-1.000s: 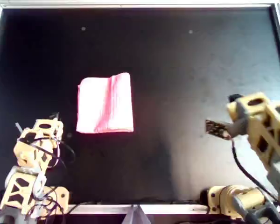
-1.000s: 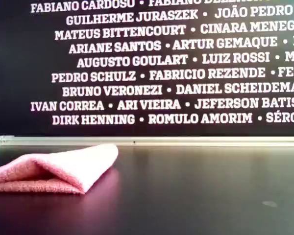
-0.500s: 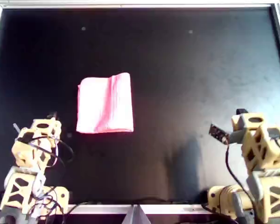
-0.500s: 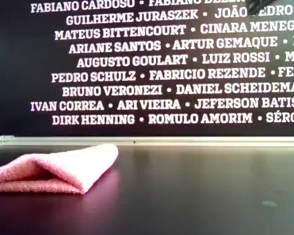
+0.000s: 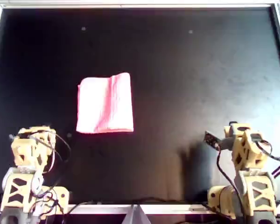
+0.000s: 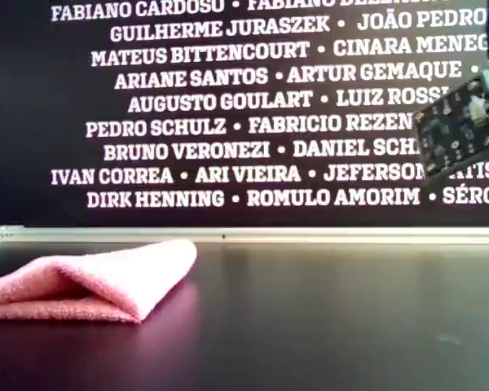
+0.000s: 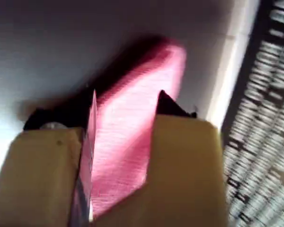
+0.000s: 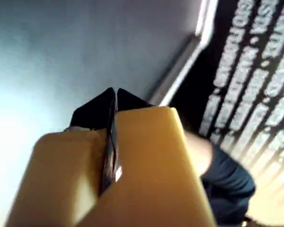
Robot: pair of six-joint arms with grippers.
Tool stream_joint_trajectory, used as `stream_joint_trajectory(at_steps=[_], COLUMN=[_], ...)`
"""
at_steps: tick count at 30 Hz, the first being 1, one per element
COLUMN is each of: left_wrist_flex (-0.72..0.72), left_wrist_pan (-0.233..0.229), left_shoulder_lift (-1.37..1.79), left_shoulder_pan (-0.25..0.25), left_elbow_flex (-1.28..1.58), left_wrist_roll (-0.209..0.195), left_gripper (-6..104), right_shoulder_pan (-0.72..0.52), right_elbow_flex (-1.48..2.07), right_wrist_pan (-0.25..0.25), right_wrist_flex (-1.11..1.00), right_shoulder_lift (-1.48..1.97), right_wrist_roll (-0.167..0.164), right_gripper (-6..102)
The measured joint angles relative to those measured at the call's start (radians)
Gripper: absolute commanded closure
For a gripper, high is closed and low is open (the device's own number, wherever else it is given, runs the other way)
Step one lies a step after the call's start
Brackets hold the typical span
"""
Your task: Fold a cloth
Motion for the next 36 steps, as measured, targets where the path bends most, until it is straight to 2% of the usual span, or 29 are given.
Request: stream_joint_trajectory(at_steps=[3, 8, 10, 13, 19, 21, 28, 36], left_wrist_flex=[0.052, 0.075, 0.078, 0.078, 0.12, 0.166, 0.244, 0.268], left_wrist_pan=[0.0, 0.0, 0.0, 0.0, 0.0, 0.003, 0.117, 0.117], left_shoulder_lift=[0.0, 0.0, 0.0, 0.0, 0.0, 0.0, 0.009, 0.009], left_shoulder_pan=[0.015, 0.017, 0.017, 0.017, 0.017, 0.017, 0.025, 0.04], left_elbow_flex=[0.0, 0.0, 0.0, 0.0, 0.0, 0.0, 0.0, 0.0], left_wrist_roll=[0.0, 0.0, -0.003, -0.003, -0.003, -0.002, 0.003, 0.003], left_gripper=[72, 95, 101, 99, 99, 99, 99, 99], right_shoulder_pan=[-0.032, -0.037, -0.037, -0.037, -0.044, -0.06, -0.081, -0.069], right_elbow_flex=[0.0, 0.0, 0.0, 0.0, 0.0, 0.0, 0.0, 0.0], right_wrist_pan=[0.0, 0.0, -0.002, -0.025, -0.115, -0.115, -0.115, -0.112], right_wrist_flex=[-0.002, -0.002, 0.008, 0.066, 0.225, 0.242, 0.25, 0.25], right_shoulder_lift=[0.0, 0.0, 0.0, 0.0, 0.0, 0.0, 0.0, 0.0], right_wrist_roll=[0.005, 0.005, 0.005, 0.003, 0.0, 0.0, 0.0, 0.0], right_gripper=[96, 96, 96, 96, 96, 96, 96, 96])
